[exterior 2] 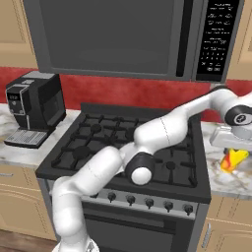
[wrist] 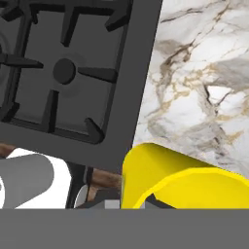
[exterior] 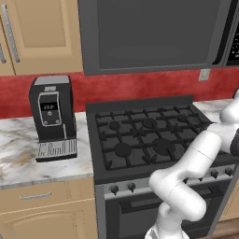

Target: Pick the cup and bowl from the counter and place them on the counter next to the sink.

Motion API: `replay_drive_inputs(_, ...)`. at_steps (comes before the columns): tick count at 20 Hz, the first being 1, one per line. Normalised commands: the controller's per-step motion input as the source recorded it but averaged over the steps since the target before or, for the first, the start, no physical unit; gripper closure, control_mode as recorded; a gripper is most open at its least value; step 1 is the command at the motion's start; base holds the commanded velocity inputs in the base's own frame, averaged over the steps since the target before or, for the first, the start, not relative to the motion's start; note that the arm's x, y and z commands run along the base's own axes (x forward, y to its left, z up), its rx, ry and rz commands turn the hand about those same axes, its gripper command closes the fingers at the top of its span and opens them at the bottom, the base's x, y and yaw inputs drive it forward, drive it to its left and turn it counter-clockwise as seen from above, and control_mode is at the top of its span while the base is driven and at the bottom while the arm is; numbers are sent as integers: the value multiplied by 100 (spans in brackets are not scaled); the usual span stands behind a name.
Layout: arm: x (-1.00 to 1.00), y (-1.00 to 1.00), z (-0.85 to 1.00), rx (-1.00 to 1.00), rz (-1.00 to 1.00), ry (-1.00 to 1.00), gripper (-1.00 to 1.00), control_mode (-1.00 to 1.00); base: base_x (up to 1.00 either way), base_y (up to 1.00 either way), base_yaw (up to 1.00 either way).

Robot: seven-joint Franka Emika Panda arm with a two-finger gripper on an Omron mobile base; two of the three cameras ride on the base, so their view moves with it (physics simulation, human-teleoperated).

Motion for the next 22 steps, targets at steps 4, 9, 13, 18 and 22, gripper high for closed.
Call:
replay_drive_inputs(4,-56,98,4,0,0,-16,100,-100,0,0,0)
replay_drive_inputs(9,-61,100,0,0,0,-27,100,-100,0,0,0)
replay_drive_inputs(13,-81,100,0,-3,0,-33,100,-100,0,0,0)
replay_drive_inputs(18,-38,100,-13,-6,0,-38,100,-100,0,0,0)
replay_drive_inputs(22,5,100,-6,-10,0,-41,100,-100,0,0,0)
